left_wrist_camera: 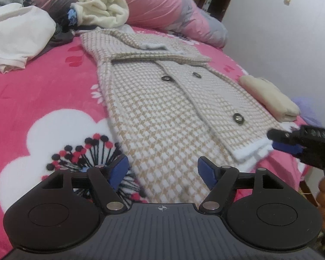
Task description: Fold clothes
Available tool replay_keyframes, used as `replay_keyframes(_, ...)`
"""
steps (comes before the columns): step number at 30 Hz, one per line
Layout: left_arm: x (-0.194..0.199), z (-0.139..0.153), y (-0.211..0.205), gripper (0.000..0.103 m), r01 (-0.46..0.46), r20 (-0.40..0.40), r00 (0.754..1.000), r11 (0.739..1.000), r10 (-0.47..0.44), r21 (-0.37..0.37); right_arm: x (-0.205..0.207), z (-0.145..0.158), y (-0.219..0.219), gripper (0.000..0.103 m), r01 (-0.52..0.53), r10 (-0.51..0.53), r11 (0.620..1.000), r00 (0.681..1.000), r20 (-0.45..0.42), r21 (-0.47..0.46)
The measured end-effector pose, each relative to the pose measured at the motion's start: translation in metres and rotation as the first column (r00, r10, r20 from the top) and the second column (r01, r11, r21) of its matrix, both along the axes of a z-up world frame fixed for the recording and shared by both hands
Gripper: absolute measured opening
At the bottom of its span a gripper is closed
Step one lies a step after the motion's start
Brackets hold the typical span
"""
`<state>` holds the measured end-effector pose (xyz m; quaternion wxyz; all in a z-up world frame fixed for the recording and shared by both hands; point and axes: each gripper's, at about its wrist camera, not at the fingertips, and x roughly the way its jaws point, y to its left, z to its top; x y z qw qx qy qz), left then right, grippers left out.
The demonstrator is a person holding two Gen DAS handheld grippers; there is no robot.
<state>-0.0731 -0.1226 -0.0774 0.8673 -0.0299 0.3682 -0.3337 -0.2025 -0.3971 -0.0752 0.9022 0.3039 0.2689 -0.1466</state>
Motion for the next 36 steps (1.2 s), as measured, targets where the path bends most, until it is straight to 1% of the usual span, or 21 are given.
replay_keyframes(2, -0.007, 0.0, 0.005, 0.079, 0.02, 0.009, 1.0, 1.0, -0.02, -0.021, -0.003, 0.004, 0.0, 0.039, 0.008, -0.008, 1.0, 1.0, 0.021, 0.011)
replay_keyframes(3, -0.011, 0.0, 0.009, 0.079, 0.034, 0.017, 0.999, 0.999, -0.033, -0.033, -0.005, 0.006, 0.001, 0.039, 0.012, -0.012, 1.0, 0.999, 0.035, 0.016)
replay_keyframes(5, -0.02, -0.003, 0.012, 0.079, 0.066, 0.031, 0.997, 0.996, -0.064, -0.053, -0.01, 0.006, 0.001, 0.039, 0.017, -0.018, 1.0, 0.999, 0.044, 0.021)
replay_keyframes(8, -0.031, -0.009, 0.015, 0.079, 0.113, 0.042, 0.993, 0.991, -0.11, -0.073, -0.016, -0.004, -0.003, 0.039, 0.023, -0.025, 0.998, 0.999, 0.042, 0.059)
replay_keyframes(14, -0.04, -0.02, 0.013, 0.078, 0.15, 0.047, 0.988, 0.987, -0.147, -0.059, -0.029, -0.025, -0.014, 0.039, 0.035, -0.04, 0.989, 0.999, 0.036, 0.145)
replay_keyframes(16, -0.036, -0.024, 0.013, 0.077, 0.152, 0.032, 0.988, 0.986, -0.15, -0.064, -0.032, -0.032, -0.019, 0.039, 0.032, -0.041, 0.982, 0.998, 0.044, 0.187)
replay_keyframes(18, -0.032, -0.029, 0.012, 0.073, 0.137, -0.007, 0.99, 0.988, -0.138, -0.065, -0.034, -0.038, -0.024, 0.039, 0.028, -0.043, 0.973, 0.997, 0.061, 0.231)
replay_keyframes(19, -0.029, -0.032, 0.011, 0.072, 0.129, -0.03, 0.991, 0.99, -0.131, -0.065, -0.035, -0.041, -0.027, 0.039, 0.024, -0.044, 0.967, 0.996, 0.073, 0.255)
replay_keyframes(21, -0.026, -0.037, 0.01, 0.065, 0.122, -0.063, 0.99, 0.99, -0.126, -0.068, -0.036, -0.046, -0.032, 0.04, 0.008, -0.04, 0.95, 0.994, 0.097, 0.311)
replay_keyframes(22, -0.025, -0.039, 0.009, 0.063, 0.119, -0.073, 0.99, 0.99, -0.124, -0.07, -0.037, -0.049, -0.035, 0.04, -0.001, -0.039, 0.939, 0.993, 0.109, 0.344)
replay_keyframes(26, -0.024, -0.047, 0.008, 0.059, 0.094, -0.083, 0.991, 0.993, -0.1, -0.078, -0.037, -0.063, -0.039, 0.041, -0.053, -0.023, 0.883, 0.988, 0.156, 0.466)
replay_keyframes(31, -0.021, -0.05, 0.01, 0.057, 0.081, -0.123, 0.988, 0.992, -0.093, -0.1, -0.035, -0.073, -0.037, 0.041, -0.096, 0.002, 0.842, 0.984, 0.176, 0.53)
replay_keyframes(33, -0.022, -0.05, 0.006, 0.05, 0.085, -0.129, 0.987, 0.993, -0.095, -0.083, -0.033, -0.076, -0.034, 0.042, -0.118, 0.02, 0.821, 0.984, 0.178, 0.559)
replay_keyframes(34, -0.022, -0.05, 0.004, 0.048, 0.086, -0.132, 0.987, 0.993, -0.095, -0.074, -0.032, -0.078, -0.033, 0.043, -0.129, 0.03, 0.809, 0.984, 0.178, 0.574)
replay_keyframes(36, -0.027, -0.049, 0.0, 0.039, 0.088, -0.1, 0.991, 0.996, -0.091, -0.032, -0.029, -0.082, -0.029, 0.043, -0.147, 0.049, 0.787, 0.983, 0.178, 0.6)
